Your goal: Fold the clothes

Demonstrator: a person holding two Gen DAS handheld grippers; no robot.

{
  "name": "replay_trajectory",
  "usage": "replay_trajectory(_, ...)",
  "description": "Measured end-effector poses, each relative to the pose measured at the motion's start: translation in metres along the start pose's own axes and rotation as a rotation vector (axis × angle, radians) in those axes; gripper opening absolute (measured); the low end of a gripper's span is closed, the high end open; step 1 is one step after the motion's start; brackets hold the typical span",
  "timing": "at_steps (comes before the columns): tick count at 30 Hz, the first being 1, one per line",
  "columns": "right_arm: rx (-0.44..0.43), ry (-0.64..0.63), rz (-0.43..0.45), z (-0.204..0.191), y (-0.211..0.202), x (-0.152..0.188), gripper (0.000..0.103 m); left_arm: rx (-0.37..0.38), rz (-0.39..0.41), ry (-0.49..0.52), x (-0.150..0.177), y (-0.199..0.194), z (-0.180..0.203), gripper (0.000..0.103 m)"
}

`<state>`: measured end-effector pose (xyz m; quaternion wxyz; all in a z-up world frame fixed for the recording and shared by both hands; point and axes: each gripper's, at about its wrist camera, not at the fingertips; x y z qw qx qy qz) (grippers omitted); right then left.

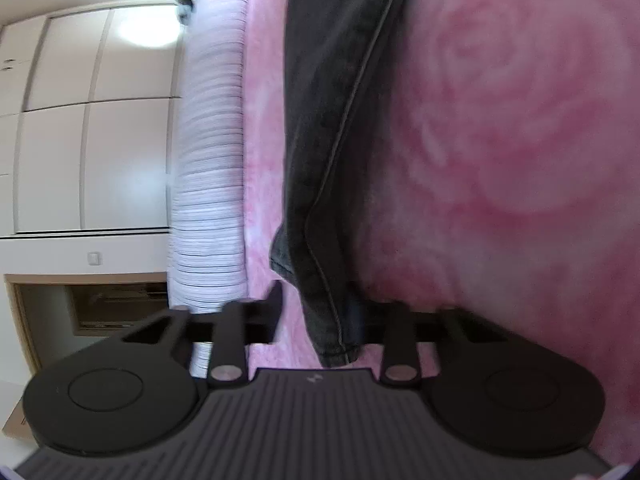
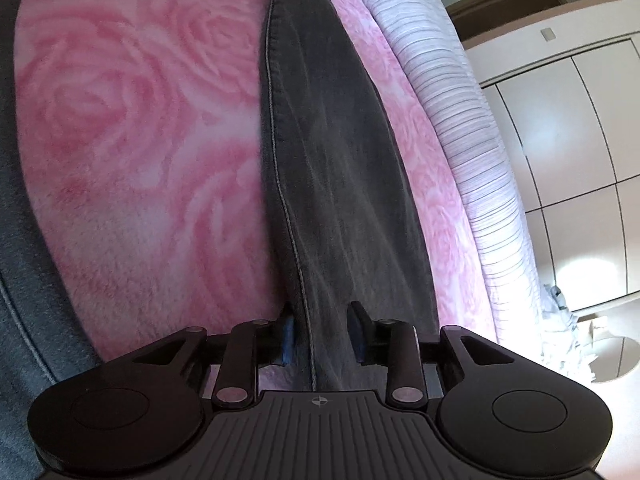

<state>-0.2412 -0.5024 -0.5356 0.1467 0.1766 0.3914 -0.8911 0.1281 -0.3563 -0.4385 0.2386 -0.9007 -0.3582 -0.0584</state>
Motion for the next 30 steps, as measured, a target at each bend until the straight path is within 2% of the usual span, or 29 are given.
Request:
replay_trajectory(1,-0.006,0.01,0.003,0.004,-0.003,-0.001,0.03,-0.014,-0.01,0.019,0.001,0.003,-0.002,0.01)
replay_trajectory(3,-0.017,0.03,0.009,0.011,-0.01,-0.003,0.002,-0.066,-0.028,0.058,0.006,0.004,-0.008,0.008)
replay_trajectory(7,-0.039,0.07,0.022,0.027,-0.025,-0.008,0.002,-0.153,-0.051,0.139,0.019,-0.022,-0.008,0.004)
replay_trajectory(9,-0.063,0.078,0.017,0.031,-0.029,-0.009,0.002,-0.119,-0.044,0.174,0.016,-0.017,0.007,0.004)
replay_trajectory(12,-0.093,0.037,-0.014,0.016,-0.012,-0.003,0.002,-0.054,-0.039,0.223,0.008,-0.005,0.03,0.004)
replay_trajectory(13,-0.095,0.03,-0.028,0.012,-0.007,-0.002,0.002,-0.055,-0.038,0.222,0.007,-0.002,0.032,0.004)
replay_trajectory(15,-0.077,0.028,-0.026,0.006,-0.007,-0.002,0.007,-0.054,-0.04,0.204,0.007,-0.002,0.026,0.007)
replay_trajectory(19,-0.119,0.105,-0.021,0.011,-0.025,-0.001,0.014,-0.005,-0.052,0.187,0.006,-0.002,0.015,0.015)
replay_trajectory(21,-0.127,0.165,-0.021,0.016,-0.042,0.006,0.018,0.009,-0.077,0.166,0.006,-0.009,0.006,0.022)
replay_trajectory(23,-0.118,0.223,-0.017,0.021,-0.063,0.013,0.02,0.001,-0.096,0.163,0.009,-0.019,-0.002,0.024)
replay_trajectory(25,-0.078,0.286,-0.017,0.025,-0.092,0.033,0.022,0.001,-0.113,0.08,0.007,-0.044,-0.013,0.027)
replay_trajectory(27,-0.034,0.348,-0.018,0.029,-0.121,0.054,0.029,0.012,-0.108,-0.028,0.003,-0.08,-0.018,0.032)
replay_trajectory(30,0.016,0.464,-0.052,0.041,-0.159,0.099,0.036,-0.005,-0.053,-0.083,-0.024,-0.131,-0.028,0.035)
Point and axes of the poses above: each gripper's, at about its wrist camera, not at the fingertips, and y roughly the way its jaws point, z to its right, x to its underside, and after that the axes turned 13 degrees about y, right-handed
